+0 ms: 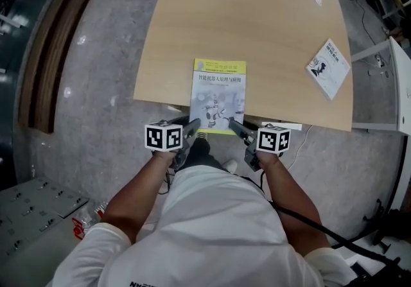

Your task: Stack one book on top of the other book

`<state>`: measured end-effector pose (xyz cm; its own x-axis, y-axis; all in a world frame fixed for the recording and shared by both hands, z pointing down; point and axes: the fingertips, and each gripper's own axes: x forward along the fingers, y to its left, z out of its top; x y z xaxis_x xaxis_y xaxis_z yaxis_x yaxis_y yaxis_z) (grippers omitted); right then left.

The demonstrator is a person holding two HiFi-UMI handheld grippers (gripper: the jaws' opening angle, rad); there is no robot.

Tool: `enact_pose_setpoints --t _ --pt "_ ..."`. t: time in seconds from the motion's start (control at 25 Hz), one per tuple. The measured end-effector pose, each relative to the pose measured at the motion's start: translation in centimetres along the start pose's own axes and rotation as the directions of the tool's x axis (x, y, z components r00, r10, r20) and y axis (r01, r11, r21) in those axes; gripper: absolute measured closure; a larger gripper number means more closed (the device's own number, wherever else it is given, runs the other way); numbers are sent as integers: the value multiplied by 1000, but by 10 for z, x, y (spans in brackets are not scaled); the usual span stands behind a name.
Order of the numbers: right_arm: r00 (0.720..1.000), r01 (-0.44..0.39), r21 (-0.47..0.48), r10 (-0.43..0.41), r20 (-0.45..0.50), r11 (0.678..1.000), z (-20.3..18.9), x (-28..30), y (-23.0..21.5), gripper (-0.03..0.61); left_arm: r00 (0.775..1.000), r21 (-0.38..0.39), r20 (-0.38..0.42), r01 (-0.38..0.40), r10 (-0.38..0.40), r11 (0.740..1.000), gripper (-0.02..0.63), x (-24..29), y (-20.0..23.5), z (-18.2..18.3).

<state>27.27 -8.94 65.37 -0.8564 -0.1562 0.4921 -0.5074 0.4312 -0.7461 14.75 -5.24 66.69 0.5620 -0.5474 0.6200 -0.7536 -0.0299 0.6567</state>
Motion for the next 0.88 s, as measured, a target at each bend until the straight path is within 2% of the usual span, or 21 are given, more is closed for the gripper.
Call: enact_pose_setpoints --t 0.08,0.2,0.36,0.52,0.68,0.76,0.88 --pt "1000 18 -73 -17 14 997 6 -9 7 458 1000 95 -4 -22 23 995 460 -1 -13 0" --pt "999 30 -128 -25 45 991 14 -24 18 462 999 156 21 -28 25 987 462 -4 -30 3" --pt "996 41 -138 -29 88 990 15 -53 19 460 1000 222 29 0 -7 975 465 4 -57 8" --pt "987 84 -144 -63 147 986 5 -105 3 460 999 280 12 37 -42 959 465 29 -103 -8" --pt "975 135 -152 -104 198 979 0 -120 8 460 997 319 -5 79 -82 945 465 31 -114 -12" --pt "963 168 -152 -130 234 974 -2 -140 7 460 994 347 -18 111 -111 931 465 38 -132 -14" --pt "940 216 -142 -166 298 966 -6 -195 -9 459 988 401 -36 155 -153 903 466 62 -182 -24"
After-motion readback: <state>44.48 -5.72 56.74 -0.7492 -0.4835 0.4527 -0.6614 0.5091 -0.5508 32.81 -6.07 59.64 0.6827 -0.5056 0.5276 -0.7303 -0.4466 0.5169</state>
